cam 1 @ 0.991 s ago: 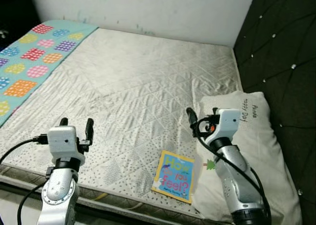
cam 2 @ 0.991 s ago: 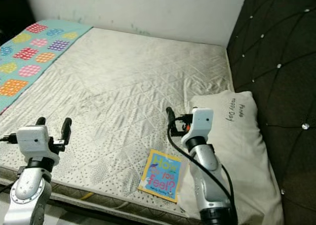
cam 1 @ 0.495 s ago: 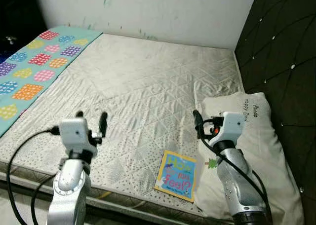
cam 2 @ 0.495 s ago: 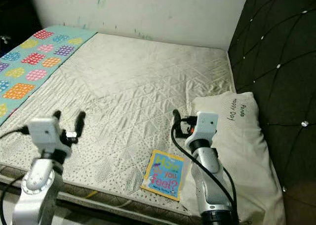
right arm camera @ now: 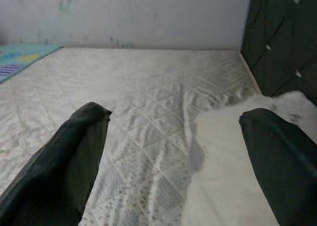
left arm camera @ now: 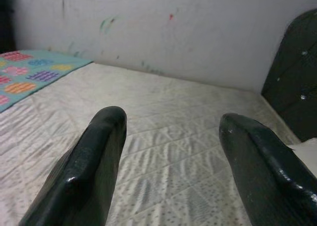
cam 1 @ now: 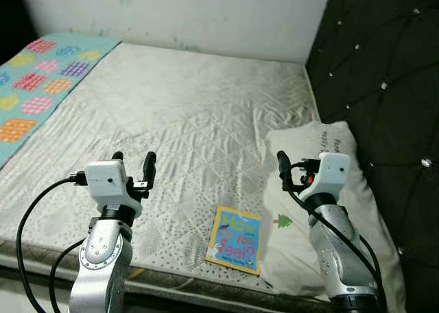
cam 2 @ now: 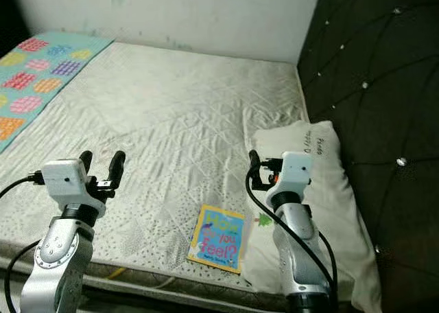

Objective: Clean up the room

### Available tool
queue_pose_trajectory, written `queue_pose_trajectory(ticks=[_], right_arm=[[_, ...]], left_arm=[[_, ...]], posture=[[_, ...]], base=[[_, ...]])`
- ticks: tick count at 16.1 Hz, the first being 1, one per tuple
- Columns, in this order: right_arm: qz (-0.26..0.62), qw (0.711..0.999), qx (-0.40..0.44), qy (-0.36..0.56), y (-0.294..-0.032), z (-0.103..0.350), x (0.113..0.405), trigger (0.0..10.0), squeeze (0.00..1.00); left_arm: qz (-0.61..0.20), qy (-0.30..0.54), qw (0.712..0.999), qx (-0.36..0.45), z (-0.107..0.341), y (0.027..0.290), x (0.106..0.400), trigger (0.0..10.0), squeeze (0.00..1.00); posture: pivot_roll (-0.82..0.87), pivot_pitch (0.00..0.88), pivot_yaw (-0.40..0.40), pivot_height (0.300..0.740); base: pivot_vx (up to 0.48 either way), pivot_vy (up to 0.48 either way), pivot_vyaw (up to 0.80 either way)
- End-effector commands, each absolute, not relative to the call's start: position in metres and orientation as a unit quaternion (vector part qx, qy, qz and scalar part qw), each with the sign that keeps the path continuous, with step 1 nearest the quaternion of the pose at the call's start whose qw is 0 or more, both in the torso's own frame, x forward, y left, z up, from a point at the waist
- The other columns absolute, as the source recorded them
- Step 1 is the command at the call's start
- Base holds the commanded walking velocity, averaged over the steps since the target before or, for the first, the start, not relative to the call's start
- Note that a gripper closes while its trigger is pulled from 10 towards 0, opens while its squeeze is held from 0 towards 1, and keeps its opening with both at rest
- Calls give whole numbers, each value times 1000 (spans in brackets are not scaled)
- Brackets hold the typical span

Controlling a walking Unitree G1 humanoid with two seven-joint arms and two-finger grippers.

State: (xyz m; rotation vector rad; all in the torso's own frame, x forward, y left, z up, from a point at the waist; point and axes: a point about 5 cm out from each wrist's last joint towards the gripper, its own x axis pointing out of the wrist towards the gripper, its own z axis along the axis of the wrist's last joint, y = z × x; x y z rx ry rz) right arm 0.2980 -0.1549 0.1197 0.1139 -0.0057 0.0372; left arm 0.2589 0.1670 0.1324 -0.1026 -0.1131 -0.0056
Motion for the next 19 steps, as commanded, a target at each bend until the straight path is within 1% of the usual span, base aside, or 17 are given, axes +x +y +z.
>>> queue_pose_trajectory(ticks=[1, 6, 12, 13, 19], right_arm=[[27, 998, 55, -9, -153, 126, 298, 10000, 0], [32, 998, 50, -4, -153, 126, 297, 10000, 0], [37, 998, 48, 0, -152, 126, 297, 10000, 0], [38, 998, 47, 0, -152, 126, 298, 10000, 0], [43, 998, 46, 1, -152, 127, 300, 10000, 0]], left_arm=[[0, -52, 997, -54, 132, 169, 257, 10000, 0], [-6, -47, 997, -59, 134, 167, 256, 10000, 0], [-7, -45, 997, -60, 134, 167, 256, 10000, 0], [-7, -44, 997, -61, 134, 166, 256, 10000, 0], [-2, -44, 997, -64, 135, 167, 258, 10000, 0]], posture=[[-11, 41, -58, 740], [-12, 51, -65, 740], [-12, 48, -70, 740], [-12, 48, -70, 740], [-16, 55, -73, 740]], base=[[0, 289, 0], [0, 336, -756], [0, 352, -584], [0, 360, -413], [0, 364, 0]])
